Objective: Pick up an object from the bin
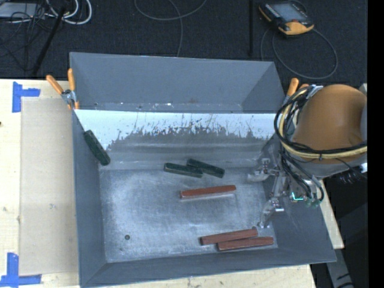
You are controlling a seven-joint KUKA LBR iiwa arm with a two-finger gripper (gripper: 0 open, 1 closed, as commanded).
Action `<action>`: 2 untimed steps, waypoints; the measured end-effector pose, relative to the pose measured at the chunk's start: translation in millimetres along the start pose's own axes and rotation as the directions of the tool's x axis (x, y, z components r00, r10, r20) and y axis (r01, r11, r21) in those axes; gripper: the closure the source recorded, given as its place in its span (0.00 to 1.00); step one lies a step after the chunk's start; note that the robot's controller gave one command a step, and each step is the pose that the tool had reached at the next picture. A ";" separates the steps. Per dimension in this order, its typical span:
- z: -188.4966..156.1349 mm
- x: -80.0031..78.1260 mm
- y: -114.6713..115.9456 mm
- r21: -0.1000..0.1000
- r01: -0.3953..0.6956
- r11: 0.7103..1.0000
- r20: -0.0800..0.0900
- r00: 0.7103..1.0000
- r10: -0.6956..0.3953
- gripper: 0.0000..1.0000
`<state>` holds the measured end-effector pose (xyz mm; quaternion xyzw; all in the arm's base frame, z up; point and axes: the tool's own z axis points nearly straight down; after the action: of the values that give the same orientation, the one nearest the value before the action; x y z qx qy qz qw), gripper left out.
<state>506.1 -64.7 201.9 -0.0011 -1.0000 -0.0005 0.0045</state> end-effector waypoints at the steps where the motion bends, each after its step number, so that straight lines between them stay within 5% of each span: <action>1: -3.6 -1.6 0.2 0.001 0.002 1.000 0.007 1.000 -0.002 0.00; 2: 47.7 8.7 -11.0 0.002 0.046 0.999 0.014 0.999 -0.046 0.00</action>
Offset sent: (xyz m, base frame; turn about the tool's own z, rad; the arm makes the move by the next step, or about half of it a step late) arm -0.0284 -0.0281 -0.1268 -0.1064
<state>496.9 -75.6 154.2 0.0217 -0.9998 0.0003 -0.0026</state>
